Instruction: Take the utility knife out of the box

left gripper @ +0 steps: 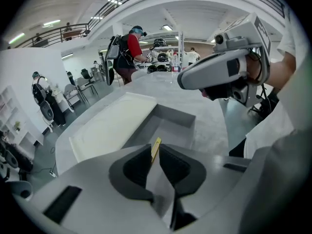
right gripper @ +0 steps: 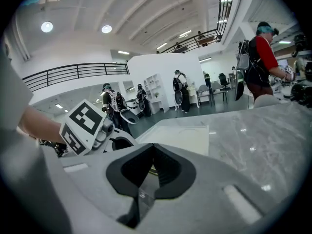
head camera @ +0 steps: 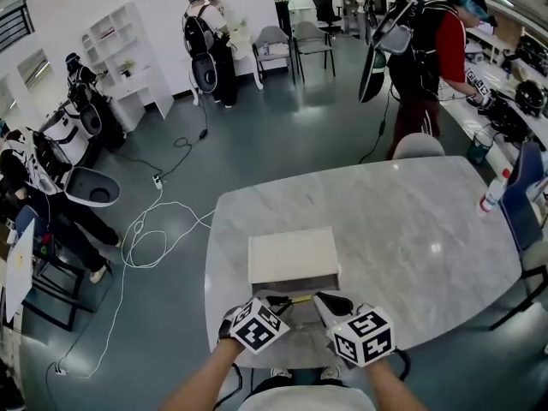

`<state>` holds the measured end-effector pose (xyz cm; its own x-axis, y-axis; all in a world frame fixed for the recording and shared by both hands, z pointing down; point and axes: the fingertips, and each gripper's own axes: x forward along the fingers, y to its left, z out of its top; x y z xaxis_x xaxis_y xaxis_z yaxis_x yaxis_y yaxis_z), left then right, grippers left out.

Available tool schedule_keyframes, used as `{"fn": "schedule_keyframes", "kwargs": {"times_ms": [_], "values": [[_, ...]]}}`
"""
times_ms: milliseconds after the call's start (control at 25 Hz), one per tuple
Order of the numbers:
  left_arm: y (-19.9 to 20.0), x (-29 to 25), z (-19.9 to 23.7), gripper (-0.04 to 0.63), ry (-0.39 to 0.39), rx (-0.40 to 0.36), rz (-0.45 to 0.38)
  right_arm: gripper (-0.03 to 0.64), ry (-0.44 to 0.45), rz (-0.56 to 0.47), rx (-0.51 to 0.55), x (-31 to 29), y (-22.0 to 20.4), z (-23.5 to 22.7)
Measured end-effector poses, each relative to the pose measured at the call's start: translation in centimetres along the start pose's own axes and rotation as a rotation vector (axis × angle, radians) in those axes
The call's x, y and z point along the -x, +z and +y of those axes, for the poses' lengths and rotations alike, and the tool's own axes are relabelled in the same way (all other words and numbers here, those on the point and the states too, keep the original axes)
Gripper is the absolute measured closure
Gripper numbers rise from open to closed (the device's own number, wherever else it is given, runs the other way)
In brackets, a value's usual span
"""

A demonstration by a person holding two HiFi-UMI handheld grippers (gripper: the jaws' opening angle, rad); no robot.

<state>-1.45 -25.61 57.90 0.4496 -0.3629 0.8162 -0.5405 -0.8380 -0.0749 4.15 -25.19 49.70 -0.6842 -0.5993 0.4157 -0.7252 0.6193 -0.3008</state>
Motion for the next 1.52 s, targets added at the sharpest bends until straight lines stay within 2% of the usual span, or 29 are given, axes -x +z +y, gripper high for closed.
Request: {"fn": "schedule_keyframes", "kwargs": {"times_ms": [320, 480, 600, 920, 1120, 1280, 1520], "values": [[-1.1, -1.9, 0.4, 0.566, -0.068, -0.110, 0.043, 0.612, -0.073, -0.019, 0.021, -0.4, 1.0, 0.5], [-2.1, -3.0, 0.8, 0.558, -0.094, -0.151, 0.062, 0.612, -0.100, -0.018, 0.019, -1.3, 0.7, 0.6], [-2.9, -3.4, 0.7, 0.523, -0.119, -0.180, 0.091, 0.612, -0.115, -0.020, 0.018, -1.6, 0.8, 0.9], [-2.9, -4.0, 0.6, 0.520, -0.166, -0.252, 0.148, 0.612, -0.147, -0.020, -0.005, -1.8, 0.8, 1.1], [-2.9, -4.5, -0.1, 0.517, -0.175, -0.298, 0.179, 0.612, -0.169, -0.015, -0.020, -1.4, 0.1, 0.9], [-2.8, -5.5, -0.2, 0.500, -0.158, -0.367, 0.229, 0.612, -0.188, -0.013, -0.030, -0.5, -0.2, 0.2], [-3.7, -6.2, 0.1, 0.489, -0.159, -0.410, 0.296, 0.612, -0.217, -0.011, -0.051, 0.1, -0.6, 0.0]]}}
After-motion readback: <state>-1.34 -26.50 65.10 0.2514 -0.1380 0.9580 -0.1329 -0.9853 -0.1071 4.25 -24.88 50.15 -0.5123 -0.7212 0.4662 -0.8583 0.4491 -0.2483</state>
